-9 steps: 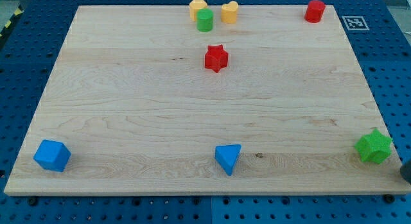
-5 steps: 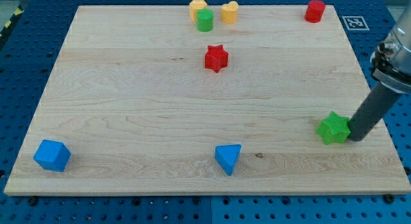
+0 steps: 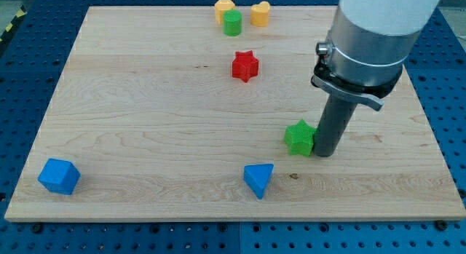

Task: Place the green star to the bottom of yellow heart

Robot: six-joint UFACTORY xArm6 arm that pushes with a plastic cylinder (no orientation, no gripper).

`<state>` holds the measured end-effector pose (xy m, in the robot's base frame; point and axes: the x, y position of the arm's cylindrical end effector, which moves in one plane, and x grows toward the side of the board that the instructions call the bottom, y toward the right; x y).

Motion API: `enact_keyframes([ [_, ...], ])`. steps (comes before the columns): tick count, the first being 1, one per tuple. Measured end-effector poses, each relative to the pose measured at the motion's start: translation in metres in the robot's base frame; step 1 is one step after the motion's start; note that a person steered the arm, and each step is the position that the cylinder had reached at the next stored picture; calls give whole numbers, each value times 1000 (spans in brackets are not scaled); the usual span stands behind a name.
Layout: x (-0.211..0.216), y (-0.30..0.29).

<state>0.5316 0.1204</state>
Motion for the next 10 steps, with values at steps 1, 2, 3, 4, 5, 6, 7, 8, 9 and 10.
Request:
enact_keyframes([
  [1, 21, -12],
  [2, 33, -22],
  [3, 28, -32],
  [4, 13, -39],
  [5, -4, -39],
  [6, -23, -28],
  [7, -49, -8],
  [8, -85, 9],
  [9, -121, 10],
  [10, -143, 3],
])
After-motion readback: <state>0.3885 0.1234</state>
